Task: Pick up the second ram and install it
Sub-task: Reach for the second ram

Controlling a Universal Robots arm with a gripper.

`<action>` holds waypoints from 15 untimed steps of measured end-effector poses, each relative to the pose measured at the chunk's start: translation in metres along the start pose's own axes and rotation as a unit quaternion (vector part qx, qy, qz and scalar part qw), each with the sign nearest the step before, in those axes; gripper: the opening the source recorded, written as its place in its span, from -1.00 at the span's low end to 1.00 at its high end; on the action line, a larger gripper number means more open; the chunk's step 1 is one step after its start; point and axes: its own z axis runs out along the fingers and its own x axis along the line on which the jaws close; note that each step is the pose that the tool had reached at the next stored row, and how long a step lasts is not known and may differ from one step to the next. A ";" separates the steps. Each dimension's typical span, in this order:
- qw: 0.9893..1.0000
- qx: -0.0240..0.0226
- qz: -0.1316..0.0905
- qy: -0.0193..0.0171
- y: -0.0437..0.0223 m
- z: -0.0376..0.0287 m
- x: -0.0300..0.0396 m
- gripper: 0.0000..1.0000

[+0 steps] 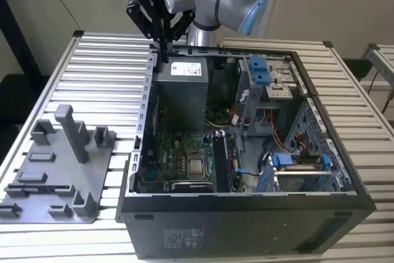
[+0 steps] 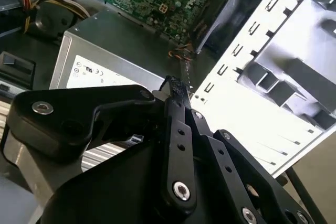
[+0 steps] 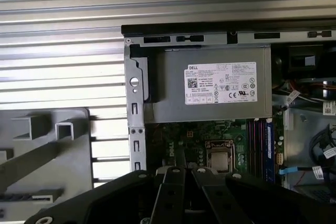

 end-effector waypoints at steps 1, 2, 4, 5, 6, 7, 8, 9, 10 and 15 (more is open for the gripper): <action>1.000 0.000 0.000 0.000 -0.0001 -0.0001 0.0017 -0.79; 1.000 0.000 0.000 0.000 -0.0002 -0.0001 0.0035 -0.79; 1.000 0.000 0.000 0.000 -0.0005 -0.0002 0.0070 -0.79; 1.000 0.000 0.000 0.000 -0.0006 -0.0002 0.0088 -0.79; 1.000 0.000 0.000 0.000 -0.0008 -0.0003 0.0107 -0.79; 1.000 0.000 0.000 0.000 -0.0009 -0.0003 0.0126 -0.79; 1.000 0.000 0.000 0.000 -0.0010 -0.0003 0.0145 -0.79; 1.000 0.000 0.000 0.000 -0.0012 -0.0004 0.0166 -0.79; 1.000 0.000 0.000 0.000 -0.0013 -0.0004 0.0186 -0.79; 1.000 0.000 -0.001 0.000 -0.0020 -0.0006 0.0288 -0.79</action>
